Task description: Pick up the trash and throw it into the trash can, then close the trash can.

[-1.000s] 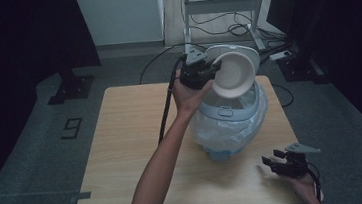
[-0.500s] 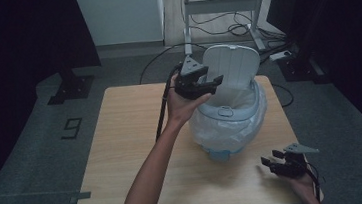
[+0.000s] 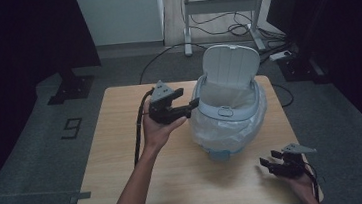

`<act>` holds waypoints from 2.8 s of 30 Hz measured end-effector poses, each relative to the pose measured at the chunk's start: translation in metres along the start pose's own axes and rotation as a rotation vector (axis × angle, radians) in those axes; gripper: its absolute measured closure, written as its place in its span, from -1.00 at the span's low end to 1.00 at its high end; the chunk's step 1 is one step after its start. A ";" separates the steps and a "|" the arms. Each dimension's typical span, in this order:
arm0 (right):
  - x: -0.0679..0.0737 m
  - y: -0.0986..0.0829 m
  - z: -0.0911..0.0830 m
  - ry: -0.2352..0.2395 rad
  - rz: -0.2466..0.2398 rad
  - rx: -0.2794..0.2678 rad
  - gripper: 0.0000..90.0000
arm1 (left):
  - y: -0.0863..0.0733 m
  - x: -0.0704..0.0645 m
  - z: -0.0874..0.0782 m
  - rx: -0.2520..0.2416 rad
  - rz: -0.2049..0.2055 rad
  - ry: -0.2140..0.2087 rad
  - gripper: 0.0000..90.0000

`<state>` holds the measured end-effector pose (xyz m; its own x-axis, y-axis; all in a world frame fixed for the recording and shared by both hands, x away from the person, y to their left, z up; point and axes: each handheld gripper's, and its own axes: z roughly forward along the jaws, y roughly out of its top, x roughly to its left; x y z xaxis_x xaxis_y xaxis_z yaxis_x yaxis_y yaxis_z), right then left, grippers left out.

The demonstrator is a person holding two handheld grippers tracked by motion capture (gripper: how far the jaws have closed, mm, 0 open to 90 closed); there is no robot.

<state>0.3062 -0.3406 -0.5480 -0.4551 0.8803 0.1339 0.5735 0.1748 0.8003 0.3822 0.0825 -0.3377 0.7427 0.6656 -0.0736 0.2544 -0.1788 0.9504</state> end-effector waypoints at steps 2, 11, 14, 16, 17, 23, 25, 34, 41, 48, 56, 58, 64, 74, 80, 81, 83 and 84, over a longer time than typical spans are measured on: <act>0.001 0.000 0.000 0.001 -0.002 0.001 -0.23 | -0.010 0.003 -0.008 0.001 -0.011 0.007 -0.29; 0.002 0.000 0.002 0.001 -0.010 0.007 -0.23 | -0.072 0.007 -0.035 0.063 -0.036 0.028 -0.33; 0.002 0.000 0.002 -0.001 -0.010 0.009 -0.23 | -0.096 0.007 -0.039 0.097 -0.053 0.036 -0.33; 0.002 -0.001 0.003 -0.001 -0.012 0.010 -0.23 | -0.112 0.009 -0.041 0.120 -0.066 0.037 -0.33; 0.003 -0.001 0.003 -0.001 -0.013 0.011 -0.23 | -0.119 0.010 -0.042 0.131 -0.075 0.038 -0.33; 0.005 0.000 0.005 -0.011 -0.011 0.013 -0.23 | -0.159 0.017 -0.038 0.202 -0.124 0.041 -0.34; 0.005 0.000 0.006 -0.017 -0.014 0.015 -0.24 | -0.168 0.020 -0.038 0.204 -0.142 0.044 -0.34; 0.003 0.006 0.001 -0.110 0.020 -0.013 -0.30 | -0.181 0.021 -0.034 0.244 -0.152 0.047 -0.33; 0.005 0.014 -0.008 -0.083 0.031 -0.054 -0.33 | -0.185 0.021 -0.036 0.245 -0.162 0.051 -0.33; 0.003 0.034 -0.020 -0.051 0.049 -0.122 -0.32 | -0.184 0.022 -0.040 0.227 -0.186 0.049 -0.33; -0.001 0.066 -0.038 -0.031 0.037 -0.175 -0.32 | -0.186 0.023 -0.041 0.235 -0.194 0.057 -0.33; -0.002 0.077 -0.043 -0.024 0.038 -0.195 -0.32 | -0.187 0.024 -0.042 0.237 -0.196 0.058 -0.33; 0.001 0.108 -0.056 0.023 0.040 -0.245 -0.32 | -0.189 0.023 -0.041 0.239 -0.199 0.063 -0.31; 0.006 0.148 -0.067 0.032 0.003 -0.283 -0.32 | -0.189 0.025 -0.044 0.234 -0.219 0.052 -0.30; 0.009 0.166 -0.070 0.054 0.002 -0.298 -0.32 | -0.189 0.024 -0.043 0.240 -0.219 0.038 -0.30; 0.010 0.170 -0.071 0.057 0.001 -0.301 -0.32 | -0.189 0.024 -0.043 0.243 -0.218 0.035 -0.30; 0.011 0.180 -0.074 0.059 -0.007 -0.311 -0.32 | -0.189 0.024 -0.042 0.248 -0.217 0.032 -0.30; 0.012 0.183 -0.074 0.062 -0.005 -0.315 -0.32 | -0.189 0.024 -0.043 0.248 -0.218 0.031 -0.30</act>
<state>0.3554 -0.3309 -0.3564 -0.5038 0.8495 0.1568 0.3364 0.0258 0.9414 0.3253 0.1628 -0.5061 0.6357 0.7289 -0.2541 0.5510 -0.1979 0.8107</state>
